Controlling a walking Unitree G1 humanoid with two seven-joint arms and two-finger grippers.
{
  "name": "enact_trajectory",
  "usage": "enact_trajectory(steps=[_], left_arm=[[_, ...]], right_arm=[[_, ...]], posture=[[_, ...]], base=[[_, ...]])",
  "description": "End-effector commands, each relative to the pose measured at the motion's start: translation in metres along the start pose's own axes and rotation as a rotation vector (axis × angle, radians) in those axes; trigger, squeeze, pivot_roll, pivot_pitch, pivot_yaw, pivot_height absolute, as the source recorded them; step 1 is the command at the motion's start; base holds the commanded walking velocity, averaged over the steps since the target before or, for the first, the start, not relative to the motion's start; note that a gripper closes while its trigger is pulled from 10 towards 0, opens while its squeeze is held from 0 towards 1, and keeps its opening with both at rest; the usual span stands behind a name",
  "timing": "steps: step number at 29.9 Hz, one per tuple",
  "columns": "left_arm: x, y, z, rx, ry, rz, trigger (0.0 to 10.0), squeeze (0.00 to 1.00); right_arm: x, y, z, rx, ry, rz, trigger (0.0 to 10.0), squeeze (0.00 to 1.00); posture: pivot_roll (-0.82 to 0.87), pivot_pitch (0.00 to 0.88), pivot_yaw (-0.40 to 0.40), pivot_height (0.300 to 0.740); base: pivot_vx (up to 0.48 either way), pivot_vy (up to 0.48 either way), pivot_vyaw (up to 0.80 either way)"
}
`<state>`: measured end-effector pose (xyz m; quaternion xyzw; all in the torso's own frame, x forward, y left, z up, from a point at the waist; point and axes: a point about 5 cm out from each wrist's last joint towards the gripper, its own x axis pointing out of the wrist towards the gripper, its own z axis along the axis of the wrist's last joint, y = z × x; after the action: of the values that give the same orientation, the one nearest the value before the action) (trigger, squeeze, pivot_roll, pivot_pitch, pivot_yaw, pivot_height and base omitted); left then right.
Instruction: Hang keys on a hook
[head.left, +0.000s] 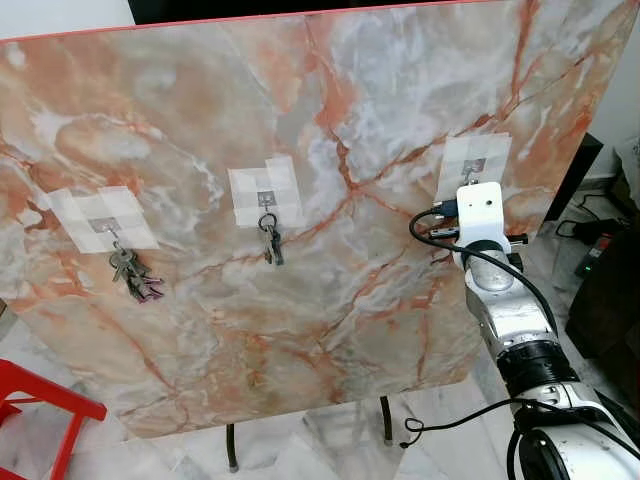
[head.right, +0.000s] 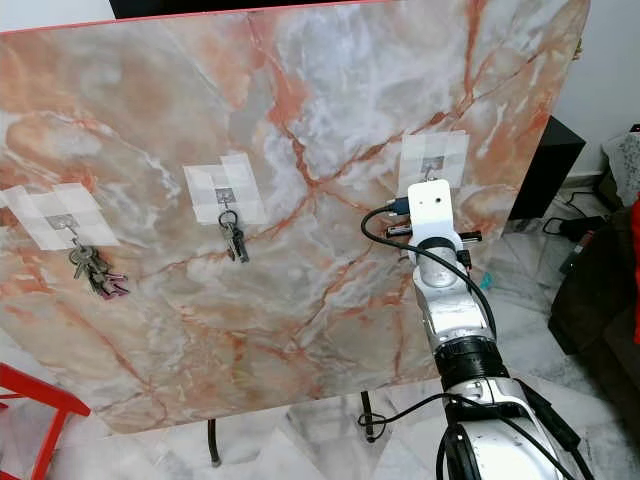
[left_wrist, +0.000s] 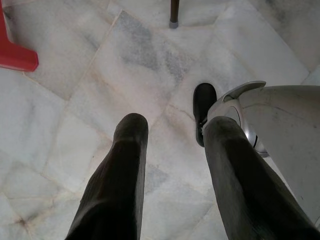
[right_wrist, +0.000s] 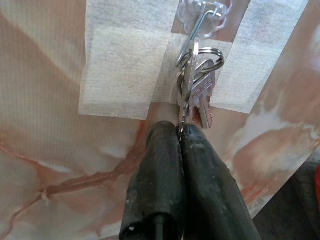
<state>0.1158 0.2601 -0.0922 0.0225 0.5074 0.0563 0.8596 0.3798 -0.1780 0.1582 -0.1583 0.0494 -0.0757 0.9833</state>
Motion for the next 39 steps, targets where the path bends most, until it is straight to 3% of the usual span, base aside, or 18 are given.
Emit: enact_trajectory(steps=[1,16,17,18,19,20,22,30,32,34,39], left_arm=[[-0.001,0.005,-0.001,0.013,0.007,0.008,10.0,0.00],[-0.001,0.005,0.000,0.022,0.007,0.005,10.0,0.00],[-0.001,0.005,0.000,0.023,0.007,0.005,10.0,0.00],[-0.001,0.005,0.000,0.024,0.007,0.005,10.0,0.00],[-0.001,0.005,0.000,0.024,0.007,0.004,10.0,0.00],[-0.001,0.005,0.000,0.024,0.007,0.004,10.0,0.00],[-0.001,0.005,0.000,0.024,0.008,0.004,10.0,0.00],[-0.001,0.004,0.000,0.026,0.008,0.004,10.0,0.00],[-0.001,0.004,0.000,0.027,0.008,0.005,10.0,0.00],[-0.001,0.004,0.000,0.026,0.008,0.005,10.0,0.00],[-0.001,0.004,0.000,0.027,0.009,0.005,10.0,0.00]], right_arm=[[-0.003,0.009,-0.003,-0.018,0.012,0.033,10.0,0.00],[-0.005,0.000,0.002,0.082,-0.015,-0.055,10.0,0.00],[-0.005,0.000,0.003,0.081,-0.014,-0.053,10.0,0.05],[-0.005,-0.001,0.003,0.082,-0.014,-0.053,10.0,0.55],[-0.005,-0.001,0.002,0.083,-0.014,-0.053,10.0,0.55],[-0.005,-0.001,0.002,0.086,-0.012,-0.053,10.0,0.96],[-0.005,0.000,0.003,0.093,-0.012,-0.053,10.0,1.00],[-0.005,0.004,0.009,0.122,-0.045,-0.017,10.0,1.00],[-0.005,0.006,0.009,0.120,-0.046,-0.004,10.0,0.76],[-0.006,0.009,0.009,0.117,-0.047,0.008,10.0,0.00],[-0.007,0.011,0.008,0.117,-0.047,0.020,10.0,0.00]], posture=[[0.14,0.000,0.031,0.740],[0.13,0.000,0.032,0.740],[0.13,0.000,0.032,0.740],[0.13,0.000,0.031,0.740],[0.13,0.000,0.031,0.740],[0.14,0.000,0.031,0.740],[0.14,0.000,0.031,0.740],[0.13,0.000,0.031,0.740],[0.13,0.000,0.030,0.740],[0.13,0.000,0.030,0.740],[0.13,0.000,0.030,0.740]], base=[[0.000,0.000,0.00],[0.000,0.000,0.00],[0.000,0.000,0.00],[0.000,0.000,0.00],[0.000,0.000,0.00],[0.000,0.000,0.00],[0.000,0.000,0.00],[0.000,0.000,0.00],[0.000,0.000,0.00],[0.000,0.000,0.00],[0.000,0.000,0.00]])
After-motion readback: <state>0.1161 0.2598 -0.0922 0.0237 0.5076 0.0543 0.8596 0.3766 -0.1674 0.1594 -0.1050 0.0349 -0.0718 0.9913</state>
